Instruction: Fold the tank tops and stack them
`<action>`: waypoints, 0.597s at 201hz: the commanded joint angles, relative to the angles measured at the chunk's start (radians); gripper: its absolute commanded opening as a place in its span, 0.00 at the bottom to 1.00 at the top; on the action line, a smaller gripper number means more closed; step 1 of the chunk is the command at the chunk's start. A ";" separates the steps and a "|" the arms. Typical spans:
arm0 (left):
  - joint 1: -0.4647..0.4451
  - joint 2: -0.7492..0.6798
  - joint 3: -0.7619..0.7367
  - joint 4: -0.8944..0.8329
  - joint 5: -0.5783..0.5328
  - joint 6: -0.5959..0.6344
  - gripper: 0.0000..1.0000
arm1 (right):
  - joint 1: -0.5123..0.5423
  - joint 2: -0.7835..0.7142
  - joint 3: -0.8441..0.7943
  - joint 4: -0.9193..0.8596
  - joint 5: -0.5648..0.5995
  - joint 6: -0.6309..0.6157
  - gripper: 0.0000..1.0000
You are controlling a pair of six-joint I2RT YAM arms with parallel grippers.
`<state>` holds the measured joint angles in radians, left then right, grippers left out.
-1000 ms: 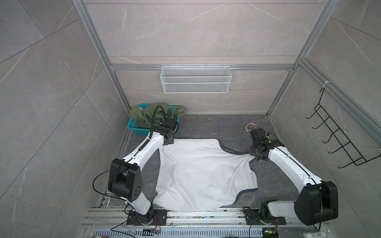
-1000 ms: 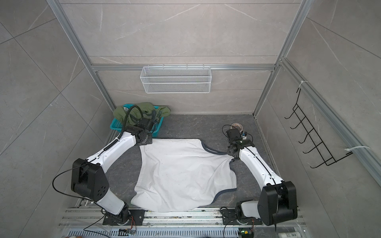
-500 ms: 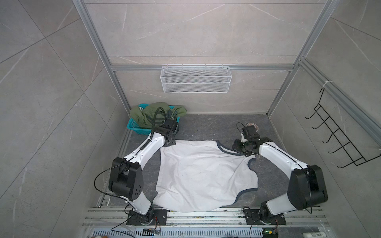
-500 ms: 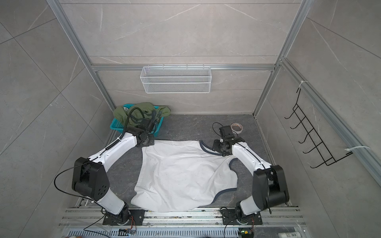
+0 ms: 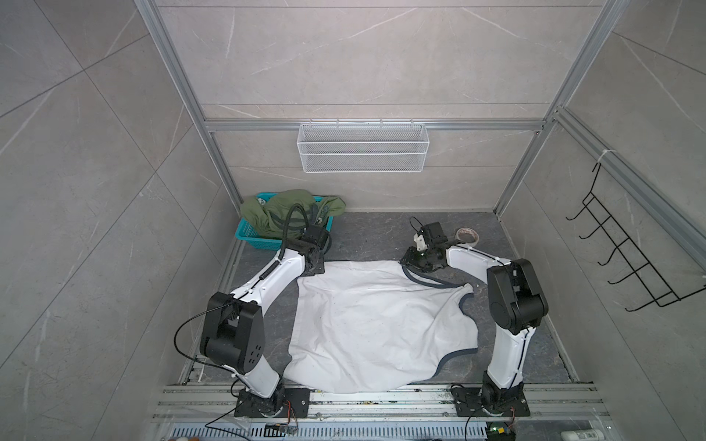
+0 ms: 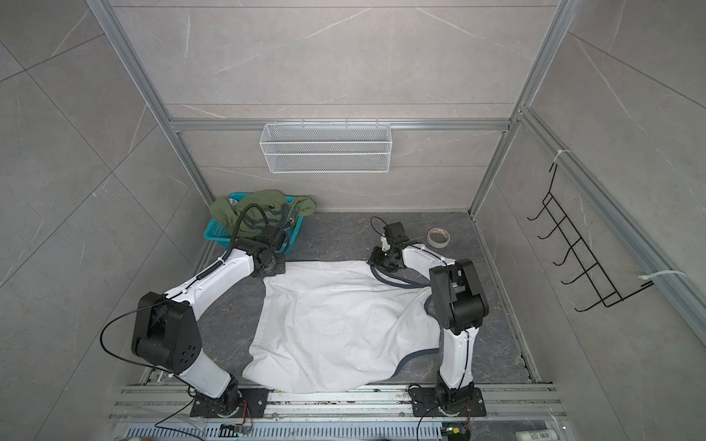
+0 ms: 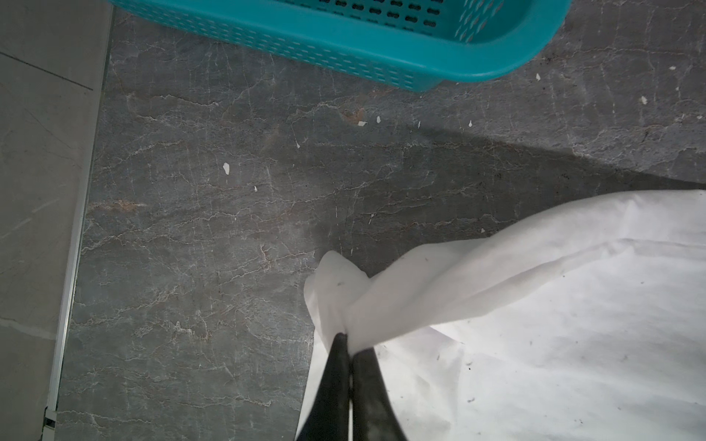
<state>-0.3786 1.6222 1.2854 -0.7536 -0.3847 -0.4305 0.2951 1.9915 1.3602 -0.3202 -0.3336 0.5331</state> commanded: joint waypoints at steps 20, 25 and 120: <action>0.006 -0.046 -0.009 0.013 -0.010 -0.005 0.00 | 0.010 0.074 0.056 -0.013 -0.036 0.013 0.26; 0.006 -0.047 -0.011 0.014 -0.008 -0.005 0.00 | 0.010 0.075 0.056 -0.009 -0.037 0.012 0.24; -0.027 -0.195 -0.143 0.007 0.076 -0.028 0.00 | -0.056 -0.384 -0.240 -0.050 0.116 0.000 0.00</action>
<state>-0.3851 1.5299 1.1793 -0.7368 -0.3485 -0.4370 0.2707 1.7588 1.2034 -0.3275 -0.2752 0.5465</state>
